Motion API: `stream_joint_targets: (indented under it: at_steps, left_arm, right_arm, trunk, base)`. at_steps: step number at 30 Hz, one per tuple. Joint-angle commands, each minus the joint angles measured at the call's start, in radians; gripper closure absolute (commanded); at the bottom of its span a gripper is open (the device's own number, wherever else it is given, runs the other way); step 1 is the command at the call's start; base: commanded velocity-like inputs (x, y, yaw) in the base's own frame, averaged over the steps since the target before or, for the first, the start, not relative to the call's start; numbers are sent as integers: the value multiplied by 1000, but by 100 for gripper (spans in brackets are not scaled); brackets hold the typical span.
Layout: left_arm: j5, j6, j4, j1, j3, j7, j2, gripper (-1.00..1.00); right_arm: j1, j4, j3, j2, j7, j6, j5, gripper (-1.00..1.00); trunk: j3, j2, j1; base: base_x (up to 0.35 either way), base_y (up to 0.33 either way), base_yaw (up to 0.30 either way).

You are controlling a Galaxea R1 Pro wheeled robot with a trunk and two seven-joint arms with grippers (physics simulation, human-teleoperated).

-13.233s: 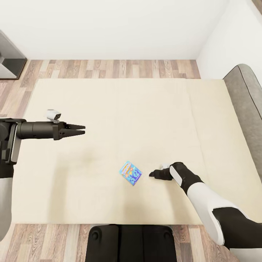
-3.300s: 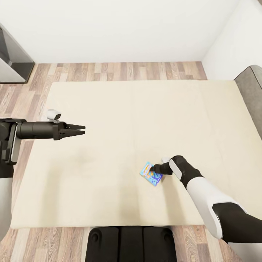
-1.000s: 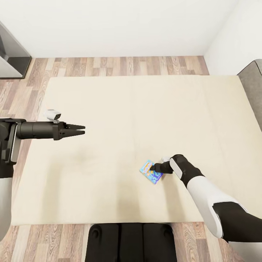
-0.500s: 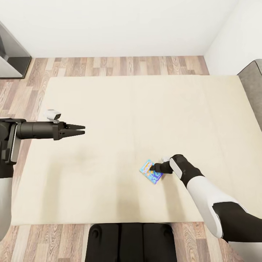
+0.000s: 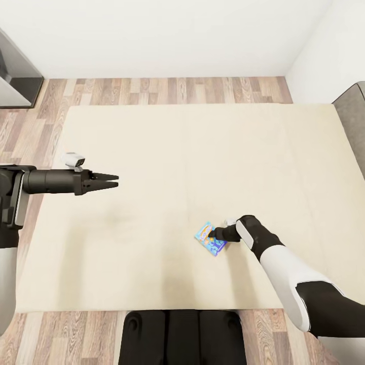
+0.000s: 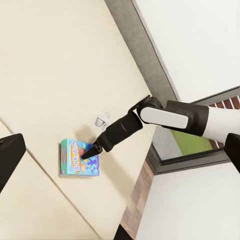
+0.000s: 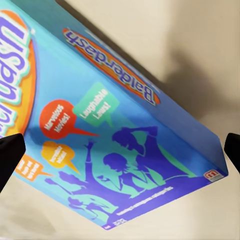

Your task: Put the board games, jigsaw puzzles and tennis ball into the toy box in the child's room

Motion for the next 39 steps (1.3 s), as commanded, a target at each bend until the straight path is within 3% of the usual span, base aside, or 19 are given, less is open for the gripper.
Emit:
stream_joint_targets:
  at_steps: [1, 39]
  left_arm:
    - [0, 11, 0, 0, 0, -3, 0, -100]
    - [2, 11, 0, 1, 2, -3, -2, -100]
  right_arm:
    - [0, -1, 6, -1, -1, 3, -6, -100]
    - [1, -1, 11, 0, 1, -3, -5, -100]
  trunk:
    - [-1, -2, 1]
    - [-2, -2, 1]
  base:
    - [0, 0, 9]
    - [0, 12, 1]
